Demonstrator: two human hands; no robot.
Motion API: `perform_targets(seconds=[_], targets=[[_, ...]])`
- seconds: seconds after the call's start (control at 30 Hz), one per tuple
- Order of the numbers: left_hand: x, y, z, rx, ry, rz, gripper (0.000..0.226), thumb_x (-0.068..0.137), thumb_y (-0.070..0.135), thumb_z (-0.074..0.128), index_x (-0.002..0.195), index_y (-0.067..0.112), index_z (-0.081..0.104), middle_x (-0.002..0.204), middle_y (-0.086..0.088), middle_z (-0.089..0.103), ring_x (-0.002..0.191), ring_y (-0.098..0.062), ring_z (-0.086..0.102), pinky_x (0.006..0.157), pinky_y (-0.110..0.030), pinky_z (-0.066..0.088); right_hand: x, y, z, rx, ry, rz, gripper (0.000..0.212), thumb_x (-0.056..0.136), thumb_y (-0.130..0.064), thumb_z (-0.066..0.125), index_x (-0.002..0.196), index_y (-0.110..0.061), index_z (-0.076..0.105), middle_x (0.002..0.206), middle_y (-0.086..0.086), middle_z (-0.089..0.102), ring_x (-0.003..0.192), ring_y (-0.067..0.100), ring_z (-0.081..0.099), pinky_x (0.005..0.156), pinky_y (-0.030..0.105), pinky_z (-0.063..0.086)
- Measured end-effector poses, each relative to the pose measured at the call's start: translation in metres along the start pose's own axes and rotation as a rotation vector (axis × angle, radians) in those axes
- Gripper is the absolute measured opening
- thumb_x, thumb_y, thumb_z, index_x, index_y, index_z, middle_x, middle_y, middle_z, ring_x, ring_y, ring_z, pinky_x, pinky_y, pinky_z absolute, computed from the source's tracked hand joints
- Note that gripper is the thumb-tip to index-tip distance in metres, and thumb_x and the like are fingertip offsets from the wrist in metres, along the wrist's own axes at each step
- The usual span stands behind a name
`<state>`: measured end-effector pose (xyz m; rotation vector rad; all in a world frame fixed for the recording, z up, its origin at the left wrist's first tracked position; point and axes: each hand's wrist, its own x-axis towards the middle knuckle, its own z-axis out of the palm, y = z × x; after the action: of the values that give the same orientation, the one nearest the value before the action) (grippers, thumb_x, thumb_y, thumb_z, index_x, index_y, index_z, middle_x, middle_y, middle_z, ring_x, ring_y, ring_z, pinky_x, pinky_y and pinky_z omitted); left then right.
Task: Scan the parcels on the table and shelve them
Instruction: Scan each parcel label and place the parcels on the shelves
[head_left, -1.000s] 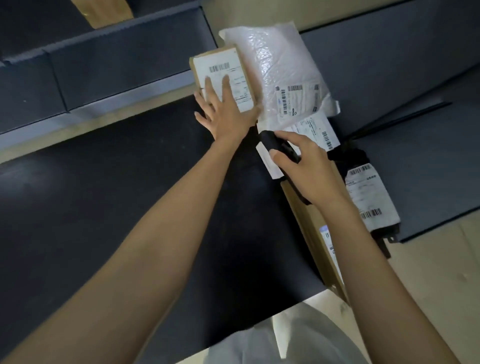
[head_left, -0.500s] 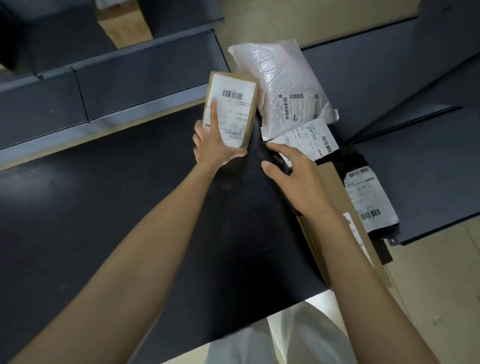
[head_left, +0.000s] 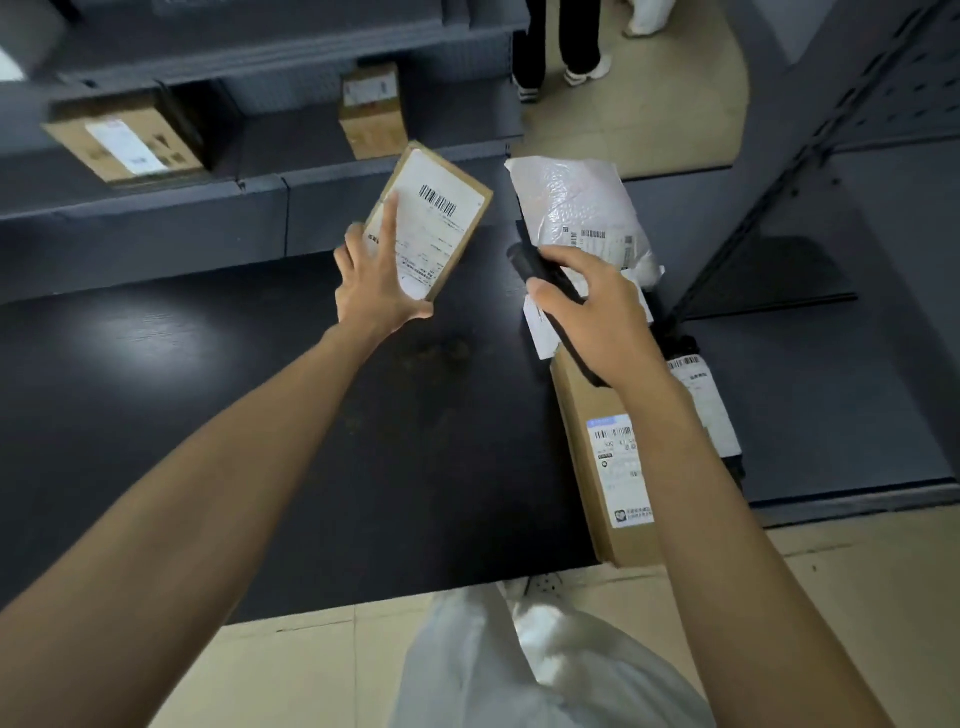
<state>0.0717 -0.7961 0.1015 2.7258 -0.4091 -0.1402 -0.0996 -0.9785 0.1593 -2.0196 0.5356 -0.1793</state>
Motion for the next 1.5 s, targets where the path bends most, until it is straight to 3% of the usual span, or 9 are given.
perform_targets(seconds=[0.1,0.2,0.37,0.57,0.77,0.97,1.3,1.5], targets=[[-0.017,0.014,-0.027,0.02,0.079,0.048,0.139,0.058,0.031,0.091,0.152,0.046,-0.01,0.15,-0.01,0.015,0.134,-0.035,0.022,0.087,-0.059,0.047,-0.013,-0.012,-0.016,0.01,0.006,-0.063,0.053,0.085,-0.052,0.057,0.134,-0.033,0.059,0.133,-0.016,0.061,0.123,0.007,0.055,0.108,0.041,0.044],[-0.034,0.023,-0.048,0.087,0.129,0.108,0.138,0.059,0.032,0.091,0.153,0.044,-0.01,0.15,-0.012,0.015,0.135,-0.035,0.021,0.08,-0.053,0.051,-0.023,-0.026,-0.026,0.035,-0.026,-0.12,0.047,0.089,-0.046,0.059,0.134,-0.033,0.059,0.132,-0.016,0.061,0.122,0.008,0.056,0.107,0.041,0.045],[-0.052,0.031,-0.095,0.206,0.249,0.19,0.136,0.058,0.03,0.091,0.153,0.045,-0.006,0.149,-0.009,0.018,0.132,-0.035,0.022,0.074,-0.056,0.055,-0.036,-0.059,-0.042,0.1,-0.028,-0.221,0.04,0.095,-0.035,0.061,0.135,-0.03,0.06,0.133,-0.013,0.061,0.123,0.006,0.053,0.105,0.027,0.04],[-0.055,0.041,-0.149,0.318,0.347,0.202,0.14,0.056,0.033,0.092,0.153,0.045,-0.008,0.149,-0.013,0.018,0.133,-0.037,0.022,0.075,-0.058,0.057,-0.04,-0.095,-0.051,0.133,-0.036,-0.335,0.039,0.096,-0.034,0.06,0.135,-0.031,0.059,0.133,-0.011,0.061,0.122,0.009,0.054,0.103,0.032,0.043],[-0.066,0.042,-0.165,0.368,0.361,0.21,0.14,0.056,0.033,0.093,0.155,0.041,-0.006,0.15,-0.014,0.018,0.134,-0.037,0.022,0.077,-0.057,0.056,-0.048,-0.107,-0.048,0.134,-0.067,-0.355,0.035,0.099,-0.029,0.057,0.133,-0.029,0.06,0.13,-0.01,0.062,0.116,0.006,0.052,0.099,0.028,0.042],[-0.071,0.03,-0.168,0.379,0.365,0.195,0.139,0.057,0.035,0.092,0.155,0.04,-0.006,0.15,-0.015,0.018,0.134,-0.037,0.021,0.081,-0.057,0.055,-0.055,-0.1,-0.033,0.109,-0.08,-0.297,0.035,0.099,-0.032,0.055,0.134,-0.027,0.058,0.132,-0.005,0.061,0.122,0.017,0.053,0.104,0.041,0.044],[-0.074,0.018,-0.159,0.354,0.327,0.195,0.139,0.057,0.034,0.092,0.154,0.042,-0.007,0.151,-0.016,0.017,0.135,-0.038,0.02,0.08,-0.057,0.055,-0.06,-0.093,-0.021,0.109,-0.07,-0.25,0.037,0.099,-0.032,0.055,0.135,-0.026,0.059,0.132,-0.005,0.062,0.123,0.016,0.054,0.106,0.042,0.045],[-0.075,0.008,-0.133,0.329,0.213,0.238,0.14,0.056,0.033,0.092,0.153,0.044,-0.008,0.15,-0.013,0.016,0.134,-0.037,0.02,0.078,-0.06,0.055,-0.077,-0.077,-0.006,0.125,-0.077,-0.156,0.038,0.097,-0.035,0.057,0.135,-0.028,0.058,0.131,-0.01,0.062,0.121,0.011,0.055,0.108,0.039,0.045]])
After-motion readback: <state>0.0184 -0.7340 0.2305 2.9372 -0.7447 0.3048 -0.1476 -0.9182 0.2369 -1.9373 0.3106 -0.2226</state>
